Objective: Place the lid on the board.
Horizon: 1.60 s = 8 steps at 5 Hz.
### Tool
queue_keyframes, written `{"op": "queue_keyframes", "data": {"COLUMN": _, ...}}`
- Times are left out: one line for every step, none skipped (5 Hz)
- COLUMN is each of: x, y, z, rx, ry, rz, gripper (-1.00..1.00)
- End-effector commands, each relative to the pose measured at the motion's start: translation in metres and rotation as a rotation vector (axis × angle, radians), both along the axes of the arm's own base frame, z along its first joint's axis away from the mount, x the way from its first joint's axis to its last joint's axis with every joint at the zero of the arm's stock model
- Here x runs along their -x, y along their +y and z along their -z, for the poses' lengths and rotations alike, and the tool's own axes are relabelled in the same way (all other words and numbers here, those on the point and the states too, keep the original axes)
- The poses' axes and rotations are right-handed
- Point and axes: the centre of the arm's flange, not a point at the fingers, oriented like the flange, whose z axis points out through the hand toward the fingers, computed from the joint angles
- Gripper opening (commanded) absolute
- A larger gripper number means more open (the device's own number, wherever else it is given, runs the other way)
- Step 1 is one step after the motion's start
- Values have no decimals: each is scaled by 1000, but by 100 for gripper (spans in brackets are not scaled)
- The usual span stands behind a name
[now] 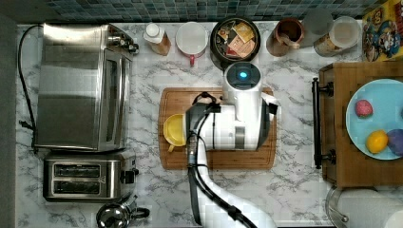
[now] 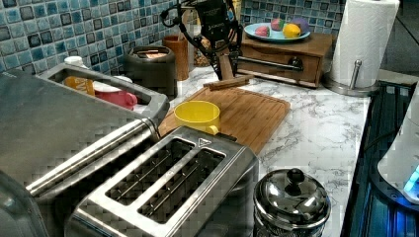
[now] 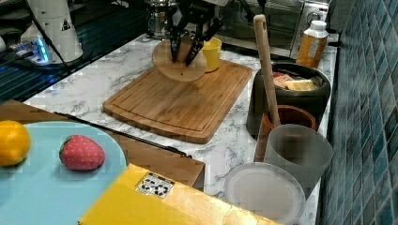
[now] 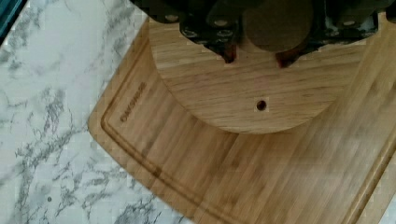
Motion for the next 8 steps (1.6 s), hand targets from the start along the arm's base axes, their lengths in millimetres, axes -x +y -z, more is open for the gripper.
{"op": "queue_keyframes", "data": {"x": -5, "y": -32, "z": -67, "rx": 75, "ry": -266, "rz": 24, "gripper": -100}}
{"op": "queue_keyframes", "data": {"x": -4, "y": -26, "z": -52, "rx": 113, "ry": -286, "rz": 13, "gripper": -100}}
{"op": "queue_keyframes", "data": {"x": -8, "y": -21, "z": -35, "rx": 126, "ry": -272, "rz": -11, "gripper": -100}}
{"op": "queue_keyframes", "data": {"x": -13, "y": -19, "z": -21, "rx": 133, "ry": -247, "rz": -12, "gripper": -100}}
{"op": "queue_keyframes", "data": {"x": -18, "y": -24, "z": -10, "rx": 131, "ry": -203, "rz": 6, "gripper": -100}}
{"op": "queue_keyframes", "data": {"x": -20, "y": -30, "z": -4, "rx": 130, "ry": -184, "rz": 32, "gripper": -100}}
{"op": "queue_keyframes", "data": {"x": 1, "y": -45, "z": -27, "rx": 145, "ry": -154, "rz": 61, "gripper": -100}}
{"op": "queue_keyframes", "data": {"x": 8, "y": -51, "z": -34, "rx": 154, "ry": -159, "rz": 80, "gripper": -100}}
